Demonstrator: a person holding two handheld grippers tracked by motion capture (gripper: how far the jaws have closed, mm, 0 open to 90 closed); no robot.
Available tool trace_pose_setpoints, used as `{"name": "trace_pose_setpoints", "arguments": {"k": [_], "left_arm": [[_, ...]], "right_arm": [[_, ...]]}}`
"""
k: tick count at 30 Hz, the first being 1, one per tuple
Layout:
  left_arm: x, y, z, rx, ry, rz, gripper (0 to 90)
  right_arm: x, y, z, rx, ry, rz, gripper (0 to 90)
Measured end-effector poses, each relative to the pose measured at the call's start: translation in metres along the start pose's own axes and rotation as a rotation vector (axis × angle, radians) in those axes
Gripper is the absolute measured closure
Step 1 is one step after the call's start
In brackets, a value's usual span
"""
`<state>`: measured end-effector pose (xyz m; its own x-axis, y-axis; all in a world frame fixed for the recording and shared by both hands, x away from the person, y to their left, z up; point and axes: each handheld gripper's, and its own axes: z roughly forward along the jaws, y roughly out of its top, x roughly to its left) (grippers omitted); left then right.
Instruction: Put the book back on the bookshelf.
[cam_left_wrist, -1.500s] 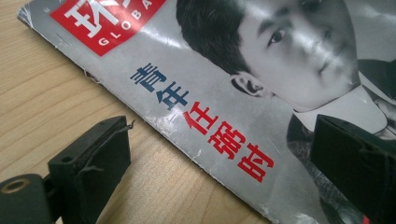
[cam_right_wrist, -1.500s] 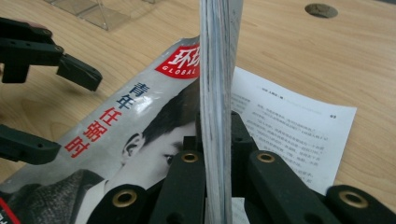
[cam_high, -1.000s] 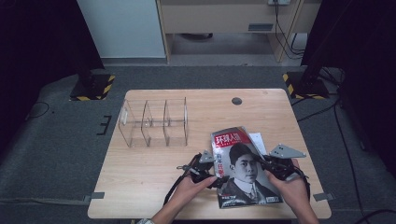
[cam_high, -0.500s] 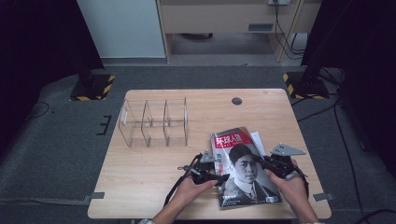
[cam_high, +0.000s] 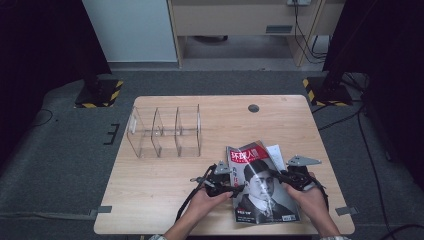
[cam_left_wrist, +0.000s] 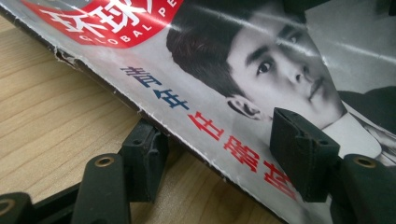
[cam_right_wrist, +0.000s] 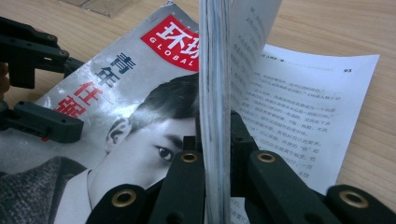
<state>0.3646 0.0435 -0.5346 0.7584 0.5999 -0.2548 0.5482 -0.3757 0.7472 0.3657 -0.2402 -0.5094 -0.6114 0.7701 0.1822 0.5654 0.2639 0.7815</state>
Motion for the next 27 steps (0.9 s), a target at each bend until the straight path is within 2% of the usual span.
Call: {"name": "trace_pose_setpoints", "arguments": {"k": [4,6,10,11,12,16,19,27], "left_arm": [[0.002,0.000,-0.001,0.004,-0.005,-0.007,37.9],[0.003,0.000,-0.002,0.003,0.001,-0.004,40.7],[0.003,-0.001,-0.003,0.004,0.011,0.004,45.0],[0.003,-0.001,-0.003,0.004,0.011,0.004,45.3],[0.003,-0.001,-0.003,0.004,0.012,0.003,45.6],[0.004,-0.001,-0.003,0.004,0.011,0.004,46.4],[0.005,-0.001,-0.003,0.003,0.012,0.009,48.4],[0.007,-0.001,-0.005,0.004,0.010,-0.003,52.0]], "right_arm": [[0.000,-0.001,0.001,0.001,0.019,0.010,87.4],[0.000,-0.002,0.002,0.013,0.017,0.003,83.3],[0.000,-0.006,0.009,0.072,-0.086,-0.039,51.7],[0.000,-0.006,0.009,0.072,-0.086,-0.039,51.7],[-0.005,-0.009,0.013,0.103,-0.126,-0.051,41.8],[-0.011,-0.011,0.011,0.085,-0.178,-0.038,27.7],[-0.016,-0.014,0.011,0.088,-0.178,0.003,28.5],[-0.017,-0.016,0.010,0.089,-0.163,0.018,31.8]]}}
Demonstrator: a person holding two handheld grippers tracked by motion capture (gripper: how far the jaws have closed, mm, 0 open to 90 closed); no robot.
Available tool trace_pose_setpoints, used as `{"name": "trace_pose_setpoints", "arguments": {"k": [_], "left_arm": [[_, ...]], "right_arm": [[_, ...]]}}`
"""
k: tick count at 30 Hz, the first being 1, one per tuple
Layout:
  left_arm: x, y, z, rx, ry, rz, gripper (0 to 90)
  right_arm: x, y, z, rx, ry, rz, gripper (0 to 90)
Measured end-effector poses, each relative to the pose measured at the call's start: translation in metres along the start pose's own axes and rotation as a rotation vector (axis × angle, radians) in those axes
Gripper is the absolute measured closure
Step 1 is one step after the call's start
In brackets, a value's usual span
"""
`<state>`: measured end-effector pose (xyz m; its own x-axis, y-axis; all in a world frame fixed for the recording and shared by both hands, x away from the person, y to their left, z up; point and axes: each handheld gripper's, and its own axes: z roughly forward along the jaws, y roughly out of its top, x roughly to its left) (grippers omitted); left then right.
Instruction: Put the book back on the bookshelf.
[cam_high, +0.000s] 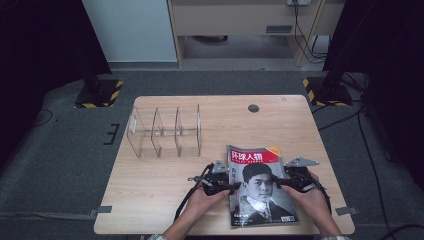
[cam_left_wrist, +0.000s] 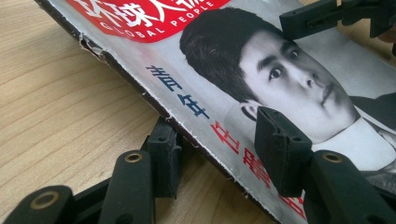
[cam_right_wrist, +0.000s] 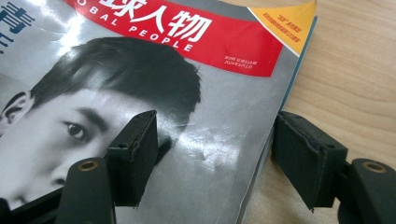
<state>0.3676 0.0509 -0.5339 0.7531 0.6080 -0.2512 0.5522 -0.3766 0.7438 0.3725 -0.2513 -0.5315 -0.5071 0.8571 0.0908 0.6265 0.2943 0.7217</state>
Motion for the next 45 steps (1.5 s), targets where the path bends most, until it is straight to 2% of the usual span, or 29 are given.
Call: {"name": "trace_pose_setpoints", "arguments": {"k": [5,9,12,13,17,21,30,35,38,41,45], "left_arm": [[0.001,0.000,-0.001,0.001,-0.005,-0.009,53.3],[0.003,0.000,-0.003,-0.003,0.002,-0.014,54.9],[0.007,0.000,-0.004,0.000,0.008,-0.025,54.9],[0.008,0.001,-0.006,-0.003,0.016,-0.028,54.9],[0.011,0.001,-0.008,-0.003,0.008,-0.045,52.8],[0.013,0.002,-0.008,-0.011,-0.016,-0.047,48.4],[0.017,0.006,-0.008,-0.012,-0.032,-0.049,34.7],[0.021,0.012,-0.008,-0.018,-0.065,-0.044,26.5],[0.030,0.017,-0.008,-0.041,-0.058,-0.091,21.0],[0.034,0.019,-0.008,-0.049,-0.067,-0.108,22.4],[0.044,0.024,-0.009,-0.053,-0.070,-0.116,33.7]], "right_arm": [[0.000,0.000,0.000,0.000,-0.003,0.018,33.0],[0.001,0.000,-0.001,0.003,0.003,0.005,36.5],[0.003,0.001,-0.001,0.002,0.013,-0.013,39.9],[0.008,0.001,-0.001,0.002,0.023,-0.032,41.6],[0.014,0.001,-0.001,0.004,0.033,-0.066,44.4],[0.016,0.001,-0.001,0.001,0.041,-0.076,46.2],[0.023,0.003,0.004,-0.005,0.068,-0.107,47.0],[0.024,0.003,0.005,-0.010,0.075,-0.122,47.0],[0.025,0.003,0.006,-0.009,0.080,-0.130,47.0],[0.027,0.004,0.006,-0.011,0.081,-0.133,47.0],[0.027,0.004,0.006,-0.009,0.080,-0.130,46.9]]}}
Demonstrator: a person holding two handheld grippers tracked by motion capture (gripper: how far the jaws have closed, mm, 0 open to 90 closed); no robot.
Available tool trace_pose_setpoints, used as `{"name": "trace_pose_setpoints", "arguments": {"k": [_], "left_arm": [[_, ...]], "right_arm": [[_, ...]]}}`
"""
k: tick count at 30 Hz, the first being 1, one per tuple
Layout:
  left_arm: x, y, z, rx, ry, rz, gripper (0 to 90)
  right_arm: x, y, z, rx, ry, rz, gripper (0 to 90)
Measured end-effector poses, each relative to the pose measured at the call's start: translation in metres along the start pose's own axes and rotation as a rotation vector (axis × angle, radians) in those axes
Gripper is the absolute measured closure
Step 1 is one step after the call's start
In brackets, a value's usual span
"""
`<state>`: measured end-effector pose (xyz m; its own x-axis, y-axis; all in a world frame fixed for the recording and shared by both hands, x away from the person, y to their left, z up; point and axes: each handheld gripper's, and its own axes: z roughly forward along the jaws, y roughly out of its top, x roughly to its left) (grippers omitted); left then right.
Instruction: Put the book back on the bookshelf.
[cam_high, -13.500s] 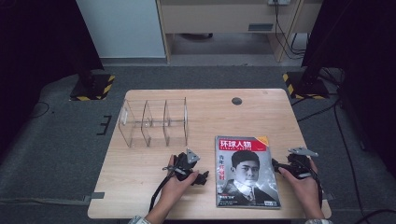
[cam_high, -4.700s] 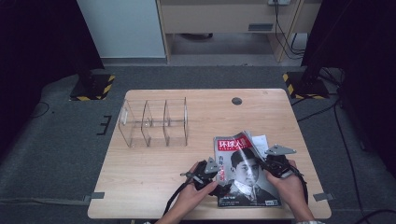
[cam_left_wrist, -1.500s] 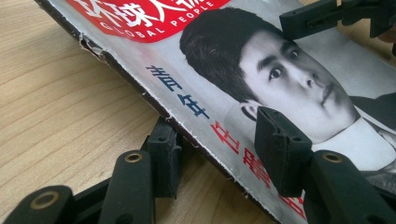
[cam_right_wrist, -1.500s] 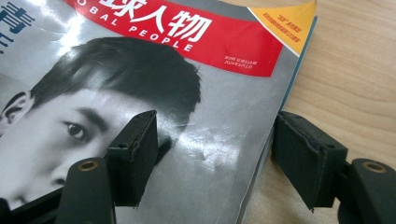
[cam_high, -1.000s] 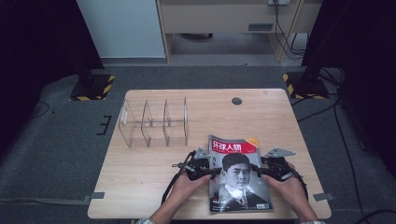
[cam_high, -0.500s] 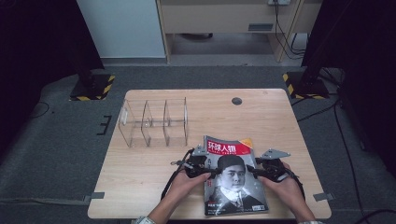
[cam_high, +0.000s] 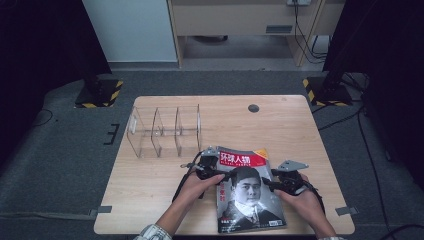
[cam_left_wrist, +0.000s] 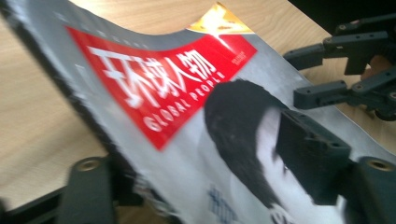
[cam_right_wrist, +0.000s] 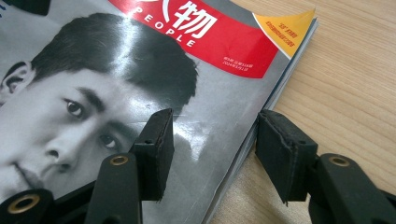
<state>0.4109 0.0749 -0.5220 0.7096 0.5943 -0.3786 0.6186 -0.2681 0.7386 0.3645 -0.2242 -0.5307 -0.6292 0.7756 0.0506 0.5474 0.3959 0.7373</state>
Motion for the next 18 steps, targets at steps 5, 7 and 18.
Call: {"name": "trace_pose_setpoints", "arguments": {"k": [5,7,18], "left_arm": [[0.0023,0.0031,0.0007,0.008,0.015,0.011,42.7],[0.0032,0.0030,0.0009,0.012,0.020,0.009,45.5],[0.0064,0.0038,0.0026,0.024,0.018,-0.004,53.7]], "right_arm": [[0.0011,-0.0008,-0.0001,-0.004,-0.006,-0.002,47.1],[0.0020,-0.0011,0.0001,-0.006,-0.006,-0.001,47.0],[0.0053,-0.0018,0.0007,-0.014,0.001,-0.004,47.0]]}}
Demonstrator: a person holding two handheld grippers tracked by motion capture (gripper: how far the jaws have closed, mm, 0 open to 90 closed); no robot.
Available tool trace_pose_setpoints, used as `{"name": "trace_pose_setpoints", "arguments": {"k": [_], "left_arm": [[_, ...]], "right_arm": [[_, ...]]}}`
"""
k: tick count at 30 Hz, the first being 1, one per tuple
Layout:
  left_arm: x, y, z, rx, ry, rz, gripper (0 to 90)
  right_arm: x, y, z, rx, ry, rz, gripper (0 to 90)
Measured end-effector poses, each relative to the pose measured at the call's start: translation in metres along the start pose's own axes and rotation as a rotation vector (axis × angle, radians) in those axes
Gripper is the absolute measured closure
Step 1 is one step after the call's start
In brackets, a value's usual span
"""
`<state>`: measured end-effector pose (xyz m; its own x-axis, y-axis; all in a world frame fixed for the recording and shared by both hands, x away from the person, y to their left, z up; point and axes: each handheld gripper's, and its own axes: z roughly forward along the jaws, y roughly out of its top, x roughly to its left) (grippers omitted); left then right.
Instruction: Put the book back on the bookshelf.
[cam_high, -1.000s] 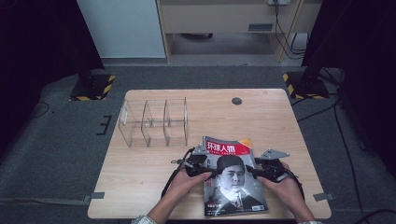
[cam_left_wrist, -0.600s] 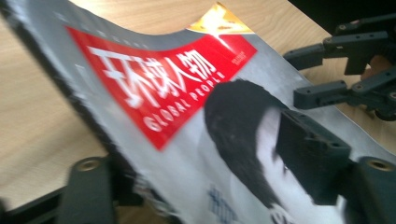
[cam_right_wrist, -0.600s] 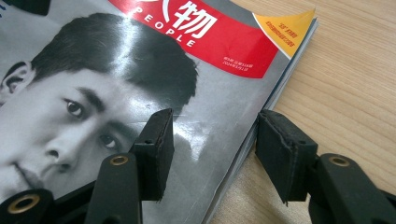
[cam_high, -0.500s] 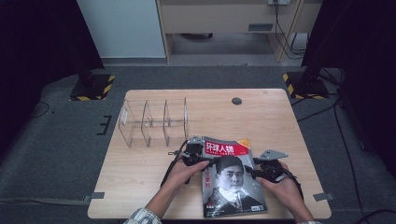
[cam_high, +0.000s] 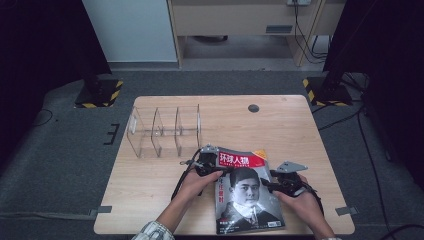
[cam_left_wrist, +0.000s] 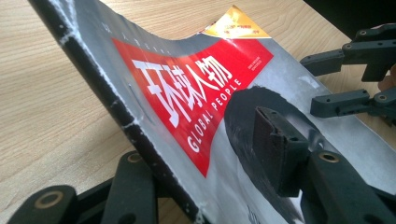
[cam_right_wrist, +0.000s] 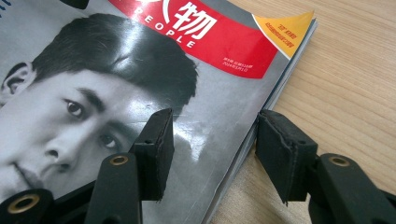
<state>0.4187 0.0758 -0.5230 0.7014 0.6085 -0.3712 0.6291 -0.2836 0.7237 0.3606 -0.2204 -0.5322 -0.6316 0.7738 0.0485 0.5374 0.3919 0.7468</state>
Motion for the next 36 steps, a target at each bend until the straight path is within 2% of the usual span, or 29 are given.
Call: {"name": "trace_pose_setpoints", "arguments": {"k": [8,15,16,19,30,36], "left_arm": [[-0.001,0.007,0.005,0.008,-0.011,0.005,55.0],[-0.001,0.011,0.002,0.007,-0.022,-0.002,62.7],[-0.002,0.013,0.003,0.019,-0.013,0.005,63.3],[-0.002,0.014,0.003,0.027,-0.008,0.011,63.2],[-0.001,0.017,0.008,0.030,-0.034,0.001,62.1],[-0.002,0.018,0.009,0.038,-0.042,0.003,64.5]], "right_arm": [[0.001,0.000,0.000,0.000,0.009,-0.002,46.5],[0.000,-0.001,0.001,-0.004,0.011,0.010,46.2],[0.000,-0.001,0.001,-0.001,0.012,0.011,46.2],[0.000,-0.001,0.001,0.000,0.013,0.009,46.2],[0.002,-0.001,0.000,-0.004,0.014,-0.009,46.5],[0.004,-0.001,0.002,-0.009,0.043,-0.017,46.3]]}}
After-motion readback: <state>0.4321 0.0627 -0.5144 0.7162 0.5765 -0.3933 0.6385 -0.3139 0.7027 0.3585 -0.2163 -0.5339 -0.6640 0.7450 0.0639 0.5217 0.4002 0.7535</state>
